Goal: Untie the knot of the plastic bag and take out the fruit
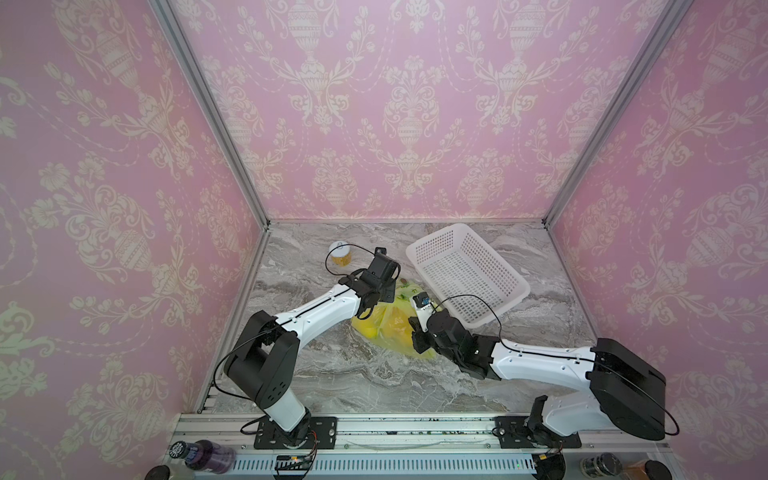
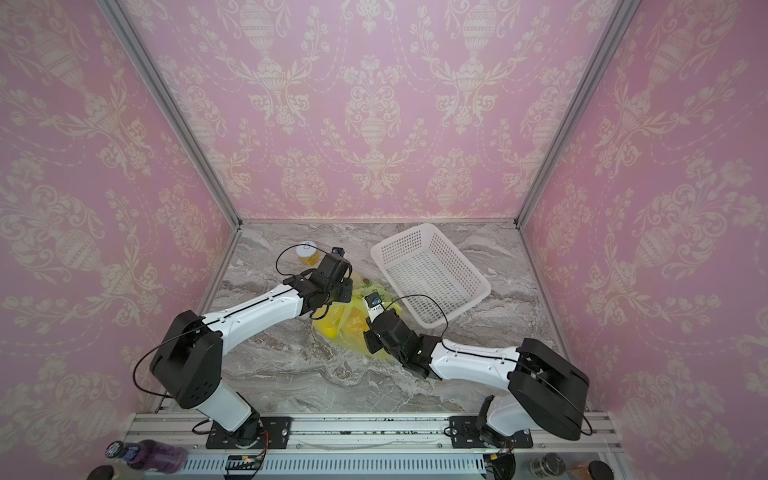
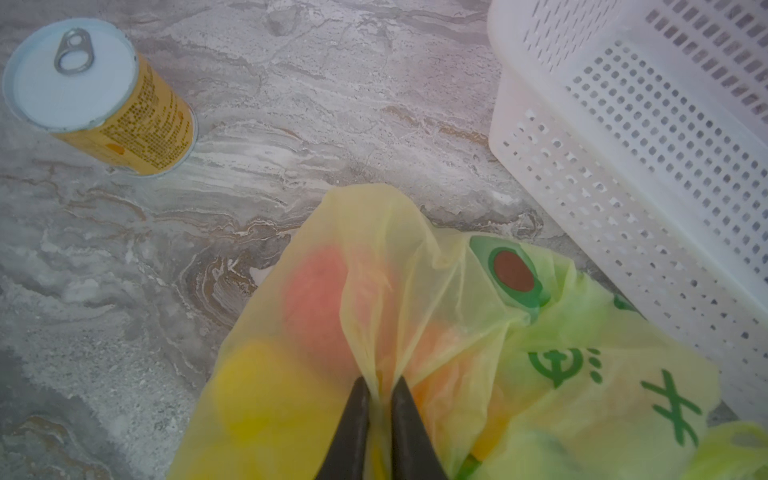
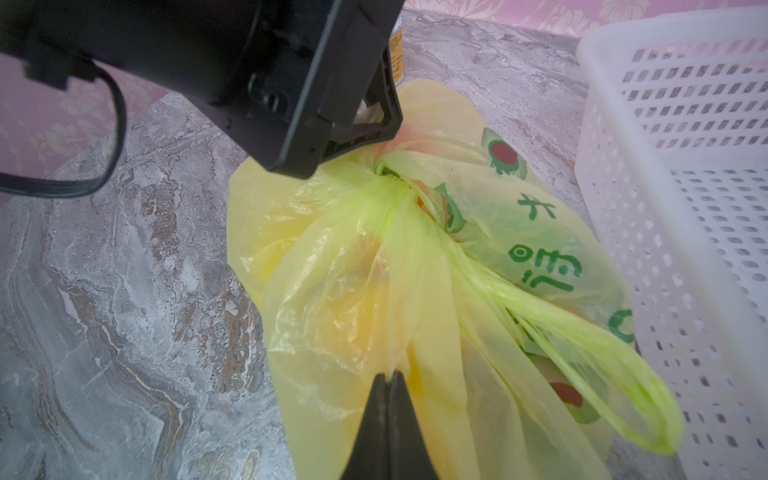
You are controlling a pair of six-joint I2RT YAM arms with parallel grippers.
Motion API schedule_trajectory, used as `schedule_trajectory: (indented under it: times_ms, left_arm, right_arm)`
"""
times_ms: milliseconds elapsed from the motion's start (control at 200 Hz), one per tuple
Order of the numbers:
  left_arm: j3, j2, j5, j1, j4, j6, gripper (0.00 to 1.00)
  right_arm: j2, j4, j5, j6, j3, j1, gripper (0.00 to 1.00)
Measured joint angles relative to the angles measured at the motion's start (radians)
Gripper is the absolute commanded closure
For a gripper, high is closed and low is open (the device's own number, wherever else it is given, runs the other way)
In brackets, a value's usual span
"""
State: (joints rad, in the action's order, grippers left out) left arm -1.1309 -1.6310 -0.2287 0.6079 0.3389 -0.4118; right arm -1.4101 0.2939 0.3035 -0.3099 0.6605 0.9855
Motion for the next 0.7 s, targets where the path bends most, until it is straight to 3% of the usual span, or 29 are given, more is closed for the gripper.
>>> schedule_trajectory:
  times_ms: [155,385,700]
  left_arm:
    - [0.027,0.038,-0.06,0.003,-0.003,0.005,1.0]
    - [0.161,0.207,-0.175,0.004,-0.064,0.005,1.0]
    - [0.26,0.334,-0.231,0.003,-0.114,0.011,1.0]
  right_arm:
    - [0.0,0.016,0.001,0.0,-0.003,0.0,1.0]
    - [0.056,0.047,0.034,0.0,-0.073,0.0,1.0]
    - [0.119,0.092,0.05,0.0,-0.15,0.0,1.0]
